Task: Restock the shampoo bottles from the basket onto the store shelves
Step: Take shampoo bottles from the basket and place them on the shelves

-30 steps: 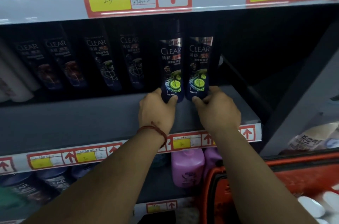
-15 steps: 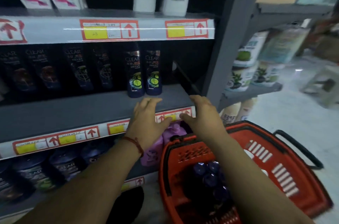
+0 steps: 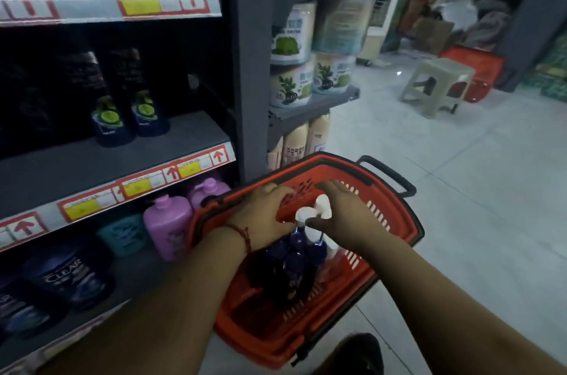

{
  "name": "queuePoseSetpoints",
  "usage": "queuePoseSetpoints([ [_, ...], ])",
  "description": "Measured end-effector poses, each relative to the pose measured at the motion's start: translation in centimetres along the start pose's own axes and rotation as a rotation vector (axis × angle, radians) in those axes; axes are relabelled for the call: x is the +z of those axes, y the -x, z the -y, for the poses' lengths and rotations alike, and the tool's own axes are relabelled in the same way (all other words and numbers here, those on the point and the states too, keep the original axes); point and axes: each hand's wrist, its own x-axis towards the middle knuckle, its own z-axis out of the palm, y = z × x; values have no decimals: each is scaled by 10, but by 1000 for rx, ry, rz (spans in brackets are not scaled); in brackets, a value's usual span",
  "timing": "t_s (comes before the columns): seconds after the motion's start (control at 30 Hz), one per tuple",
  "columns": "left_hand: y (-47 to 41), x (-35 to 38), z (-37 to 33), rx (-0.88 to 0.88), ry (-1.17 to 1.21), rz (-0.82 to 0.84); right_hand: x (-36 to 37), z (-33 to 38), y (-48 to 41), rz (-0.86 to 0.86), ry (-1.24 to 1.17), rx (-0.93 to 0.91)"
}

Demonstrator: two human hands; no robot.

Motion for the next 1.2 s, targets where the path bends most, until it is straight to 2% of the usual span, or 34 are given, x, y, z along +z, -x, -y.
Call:
queuePoseSetpoints([
  [0.3, -17, 32, 37, -97, -102, 198, 56, -18, -8, 206, -6, 28],
  [0.43, -18, 43, 54, -139, -190, 334, 87, -27, -10, 324, 18, 65],
  [0.57, -21, 67, 61, -144, -221, 427, 108, -39, -8, 345, 108, 7],
  [0.67, -24, 89, 64, -151, -260, 435, 118, -42, -14, 358, 166, -53],
  [0.87, -37, 106, 59, -176, -264, 341, 142, -38, -22, 361, 337, -86],
  [1.03, -42, 123, 46, -291, -456, 447, 152, -42, -24, 377, 379, -56],
  [1.2, -40, 132, 43, -337, -524, 451, 149, -38, -23, 395, 397, -41],
])
